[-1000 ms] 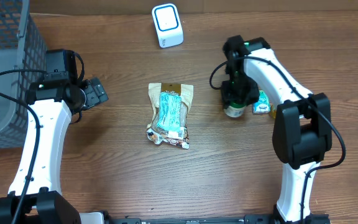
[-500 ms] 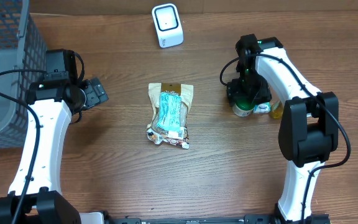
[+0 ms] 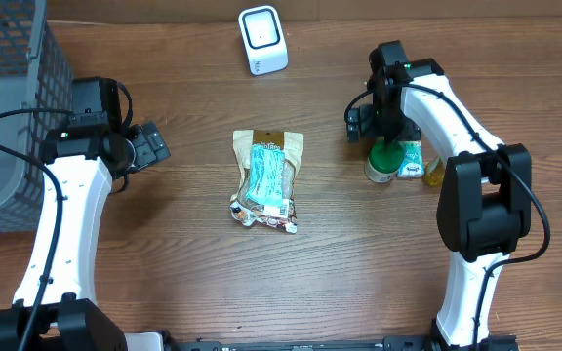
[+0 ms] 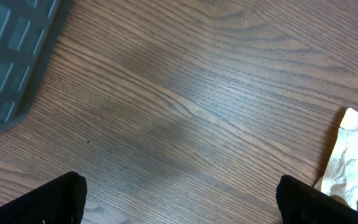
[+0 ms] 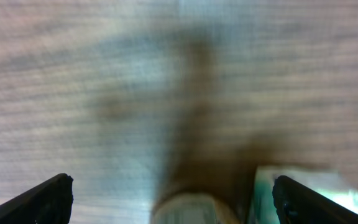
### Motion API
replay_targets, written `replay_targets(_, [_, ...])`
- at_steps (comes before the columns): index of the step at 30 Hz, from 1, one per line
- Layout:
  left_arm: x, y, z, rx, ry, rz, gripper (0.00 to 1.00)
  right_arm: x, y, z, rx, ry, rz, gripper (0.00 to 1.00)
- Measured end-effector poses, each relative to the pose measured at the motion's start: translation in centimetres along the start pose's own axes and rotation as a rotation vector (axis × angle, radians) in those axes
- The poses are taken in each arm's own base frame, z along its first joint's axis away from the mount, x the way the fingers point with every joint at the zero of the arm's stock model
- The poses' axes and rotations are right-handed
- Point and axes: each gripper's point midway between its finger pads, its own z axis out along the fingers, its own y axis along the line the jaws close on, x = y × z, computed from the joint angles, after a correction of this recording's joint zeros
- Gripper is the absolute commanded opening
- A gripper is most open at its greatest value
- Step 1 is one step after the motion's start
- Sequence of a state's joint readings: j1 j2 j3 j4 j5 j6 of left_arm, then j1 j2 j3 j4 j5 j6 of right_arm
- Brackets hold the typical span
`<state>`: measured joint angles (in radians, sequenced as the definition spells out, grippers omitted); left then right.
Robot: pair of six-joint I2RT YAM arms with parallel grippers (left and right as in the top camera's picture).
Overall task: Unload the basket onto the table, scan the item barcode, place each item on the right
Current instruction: 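Move the jar right and lower it onto the table, then open the right gripper and move it toward the PanTree bag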
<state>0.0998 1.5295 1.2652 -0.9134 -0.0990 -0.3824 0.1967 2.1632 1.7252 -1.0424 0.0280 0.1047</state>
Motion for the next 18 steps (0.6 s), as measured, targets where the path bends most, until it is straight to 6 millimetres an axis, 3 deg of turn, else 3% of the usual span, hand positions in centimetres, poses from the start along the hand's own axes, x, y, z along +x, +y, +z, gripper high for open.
replay_targets(6, [0.0, 0.0, 0.0, 0.000, 0.000, 0.000, 1.00, -0.9, 1.8, -0.1, -0.098, -0.033, -0.002, 1.00])
replay_targets(18, [0.0, 0.0, 0.0, 0.000, 0.000, 0.000, 1.00, -0.1, 6.5, -0.7, -0.275, -0.006, -0.049, 1.00])
